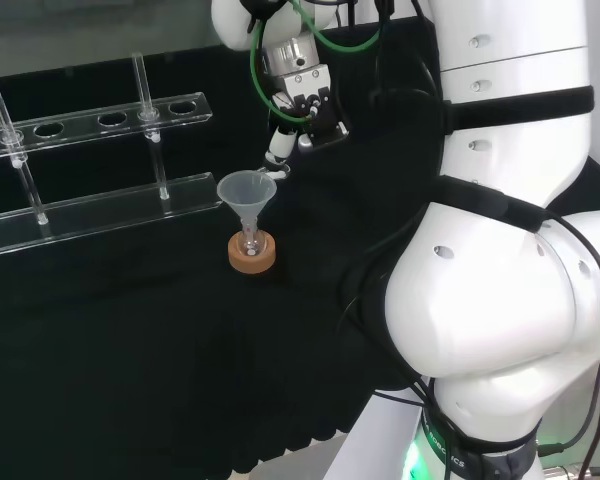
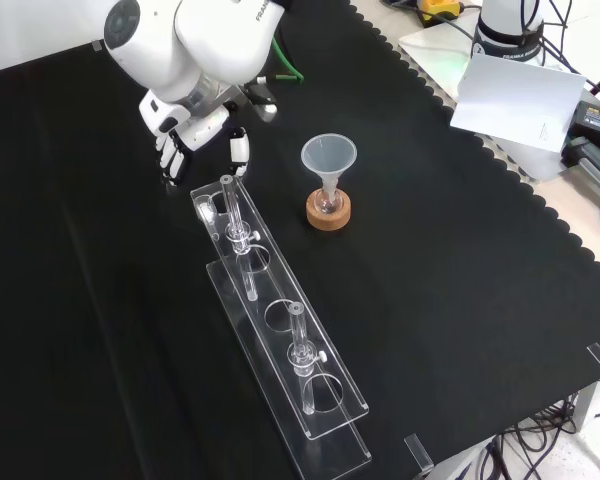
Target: Pick up the weighing funnel.
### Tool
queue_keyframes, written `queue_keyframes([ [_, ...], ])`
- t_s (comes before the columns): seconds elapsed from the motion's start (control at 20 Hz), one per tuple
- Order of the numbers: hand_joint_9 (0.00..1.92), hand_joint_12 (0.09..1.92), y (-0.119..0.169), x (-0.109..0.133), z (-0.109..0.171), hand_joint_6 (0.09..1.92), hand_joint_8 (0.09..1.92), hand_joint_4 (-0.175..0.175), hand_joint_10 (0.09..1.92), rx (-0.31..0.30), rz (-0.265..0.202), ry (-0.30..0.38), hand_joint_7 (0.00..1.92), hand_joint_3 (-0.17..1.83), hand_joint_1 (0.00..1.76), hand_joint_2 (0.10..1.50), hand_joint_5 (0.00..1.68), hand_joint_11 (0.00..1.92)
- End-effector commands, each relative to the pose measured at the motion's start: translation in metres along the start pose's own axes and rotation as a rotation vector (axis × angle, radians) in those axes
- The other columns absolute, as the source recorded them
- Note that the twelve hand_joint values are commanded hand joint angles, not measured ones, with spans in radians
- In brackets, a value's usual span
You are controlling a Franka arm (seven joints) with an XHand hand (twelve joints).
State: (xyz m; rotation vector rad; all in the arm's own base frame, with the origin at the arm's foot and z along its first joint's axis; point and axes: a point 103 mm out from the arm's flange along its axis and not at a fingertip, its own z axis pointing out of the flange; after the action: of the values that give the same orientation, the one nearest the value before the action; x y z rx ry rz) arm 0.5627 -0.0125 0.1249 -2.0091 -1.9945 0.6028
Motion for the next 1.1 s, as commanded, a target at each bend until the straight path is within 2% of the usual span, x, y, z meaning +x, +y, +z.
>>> queue_keyframes([
  [0.05, 0.62, 1.30, 0.005, 0.000, 0.008, 0.09, 0.66, -0.016, 0.56, 0.004, -0.009, -0.012, 0.39, 0.48, 0.84, 0.65, 0.59, 0.43],
  [0.7, 0.64, 1.29, 0.024, 0.011, 0.026, 0.11, 0.67, -0.009, 0.56, -0.017, -0.013, -0.057, 0.41, 0.51, 0.87, 0.64, 0.64, 0.45],
  [1.1, 0.66, 1.27, 0.026, 0.009, 0.029, 0.20, 0.66, 0.002, 0.54, -0.054, 0.013, -0.093, 0.44, 0.54, 0.90, 0.63, 0.71, 0.47],
])
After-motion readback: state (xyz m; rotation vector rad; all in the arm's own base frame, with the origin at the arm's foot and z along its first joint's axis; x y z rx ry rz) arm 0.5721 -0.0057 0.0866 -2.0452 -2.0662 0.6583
